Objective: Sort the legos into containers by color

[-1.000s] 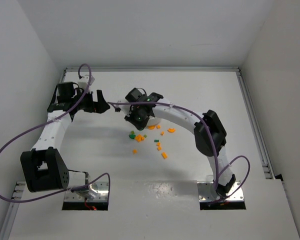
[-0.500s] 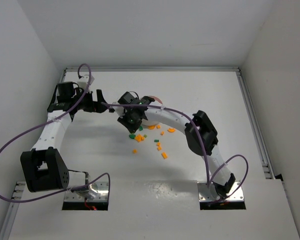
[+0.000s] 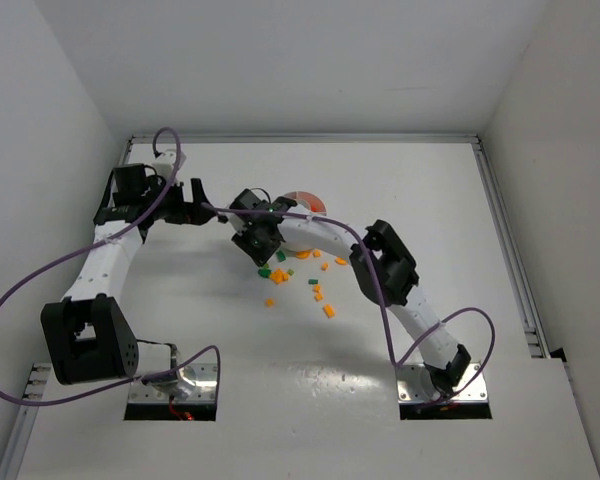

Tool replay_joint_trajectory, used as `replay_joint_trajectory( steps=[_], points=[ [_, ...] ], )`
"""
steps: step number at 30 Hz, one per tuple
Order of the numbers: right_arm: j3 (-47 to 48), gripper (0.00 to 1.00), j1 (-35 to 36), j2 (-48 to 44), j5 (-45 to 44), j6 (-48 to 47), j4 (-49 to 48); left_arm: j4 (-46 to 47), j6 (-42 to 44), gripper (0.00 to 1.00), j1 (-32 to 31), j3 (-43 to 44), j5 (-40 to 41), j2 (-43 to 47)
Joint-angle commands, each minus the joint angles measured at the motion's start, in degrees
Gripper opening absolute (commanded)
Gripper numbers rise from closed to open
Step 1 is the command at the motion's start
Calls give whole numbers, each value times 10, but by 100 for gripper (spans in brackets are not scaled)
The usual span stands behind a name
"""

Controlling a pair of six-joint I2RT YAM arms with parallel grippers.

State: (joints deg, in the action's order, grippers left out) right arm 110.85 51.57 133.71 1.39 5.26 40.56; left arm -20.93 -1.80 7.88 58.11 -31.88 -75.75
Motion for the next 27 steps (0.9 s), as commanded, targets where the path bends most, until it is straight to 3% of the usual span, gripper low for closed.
replay_joint_trajectory(
  steps=[1, 19, 26, 27],
  points=[
    [27, 32, -7, 9, -21, 26, -13, 18, -6, 100, 2, 0, -5, 17],
    [4, 32, -12, 41, 0, 32, -13, 18, -6, 100, 7, 0, -5, 11],
    [-28, 21, -12, 18, 19, 32, -13, 18, -6, 100, 7, 0, -5, 6],
    [-38, 15, -12, 18, 19, 32, -13, 18, -6, 100, 7, 0, -10, 6]
  ],
)
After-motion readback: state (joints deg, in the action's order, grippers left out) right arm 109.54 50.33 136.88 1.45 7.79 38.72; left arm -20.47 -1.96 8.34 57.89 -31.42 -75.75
